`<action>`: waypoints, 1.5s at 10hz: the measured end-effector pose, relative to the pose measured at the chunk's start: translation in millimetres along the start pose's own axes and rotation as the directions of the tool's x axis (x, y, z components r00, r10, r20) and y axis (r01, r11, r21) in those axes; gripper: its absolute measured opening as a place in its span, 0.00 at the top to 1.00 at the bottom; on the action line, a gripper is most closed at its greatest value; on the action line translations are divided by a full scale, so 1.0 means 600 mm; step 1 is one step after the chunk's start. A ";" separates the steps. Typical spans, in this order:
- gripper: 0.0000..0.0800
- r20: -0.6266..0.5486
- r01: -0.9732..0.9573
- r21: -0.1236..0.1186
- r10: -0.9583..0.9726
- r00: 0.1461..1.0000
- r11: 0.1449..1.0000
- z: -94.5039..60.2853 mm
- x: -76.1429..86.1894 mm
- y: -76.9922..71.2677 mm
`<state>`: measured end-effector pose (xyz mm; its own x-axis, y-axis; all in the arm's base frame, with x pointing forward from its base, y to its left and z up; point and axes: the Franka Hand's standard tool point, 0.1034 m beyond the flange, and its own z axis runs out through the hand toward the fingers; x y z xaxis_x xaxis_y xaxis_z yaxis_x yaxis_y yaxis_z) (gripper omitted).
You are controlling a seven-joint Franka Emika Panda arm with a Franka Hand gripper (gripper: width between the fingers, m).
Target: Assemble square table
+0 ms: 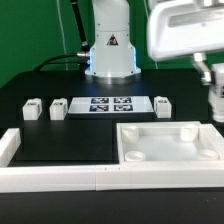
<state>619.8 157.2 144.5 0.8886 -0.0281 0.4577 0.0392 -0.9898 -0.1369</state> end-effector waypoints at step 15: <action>0.64 -0.007 0.107 -0.049 -0.107 0.994 0.993 0.064 -0.027 0.077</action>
Offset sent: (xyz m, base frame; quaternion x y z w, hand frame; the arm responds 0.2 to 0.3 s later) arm 0.0000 0.0000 0.0000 0.0000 0.0000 0.0000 1.0000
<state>625.0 117.4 97.2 0.8760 0.0774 0.4761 0.1114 -0.9928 -0.0436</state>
